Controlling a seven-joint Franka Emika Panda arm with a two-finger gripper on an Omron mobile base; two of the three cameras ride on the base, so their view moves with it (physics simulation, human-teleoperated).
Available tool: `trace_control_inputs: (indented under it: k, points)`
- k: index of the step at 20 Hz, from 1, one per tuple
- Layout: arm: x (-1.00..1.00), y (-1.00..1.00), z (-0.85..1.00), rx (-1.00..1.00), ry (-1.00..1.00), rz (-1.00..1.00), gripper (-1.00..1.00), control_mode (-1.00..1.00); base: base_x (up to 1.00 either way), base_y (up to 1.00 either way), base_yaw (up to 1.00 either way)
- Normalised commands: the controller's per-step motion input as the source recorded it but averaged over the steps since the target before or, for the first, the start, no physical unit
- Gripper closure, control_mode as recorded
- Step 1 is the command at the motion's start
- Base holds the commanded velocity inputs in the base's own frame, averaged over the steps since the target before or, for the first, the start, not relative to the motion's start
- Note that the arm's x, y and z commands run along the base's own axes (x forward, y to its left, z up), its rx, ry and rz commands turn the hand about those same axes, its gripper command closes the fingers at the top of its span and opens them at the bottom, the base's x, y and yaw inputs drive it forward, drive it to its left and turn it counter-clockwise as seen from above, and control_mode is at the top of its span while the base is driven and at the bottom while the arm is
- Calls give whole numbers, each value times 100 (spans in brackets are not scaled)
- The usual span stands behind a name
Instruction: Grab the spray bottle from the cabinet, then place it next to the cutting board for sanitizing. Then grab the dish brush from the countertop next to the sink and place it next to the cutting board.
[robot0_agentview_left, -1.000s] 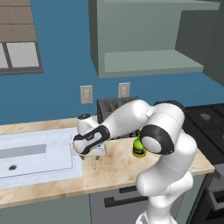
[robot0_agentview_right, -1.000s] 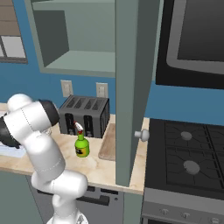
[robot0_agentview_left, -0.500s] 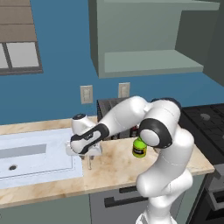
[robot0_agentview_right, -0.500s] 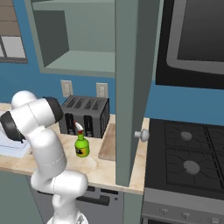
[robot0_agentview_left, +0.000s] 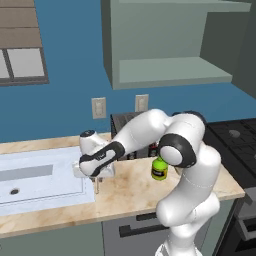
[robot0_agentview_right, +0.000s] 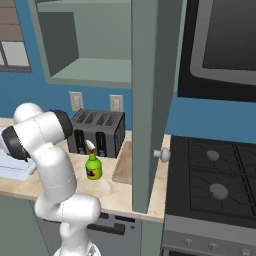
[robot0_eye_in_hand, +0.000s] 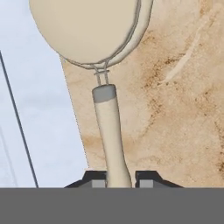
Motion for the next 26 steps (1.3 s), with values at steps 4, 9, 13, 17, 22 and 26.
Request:
trace_control_inputs:
  k: [4, 9, 13, 17, 22, 26]
  points:
    - [-29, 0, 7, 0, -13, 0, 100, -100, 0, 0, 0]
    - [-36, 0, 25, 0, -9, 0, 100, -100, 0, 0, 0]
    - [-69, 0, 87, 0, -6, 0, 100, -100, 0, 0, 0]
    - [-59, -17, 100, 0, -5, 0, 100, -100, 0, 0, 0]
    - [-44, -47, 99, 0, -13, 0, 100, -100, 0, 0, 0]
    - [-50, -72, 78, 0, -16, 0, 100, -100, 0, 0, 0]
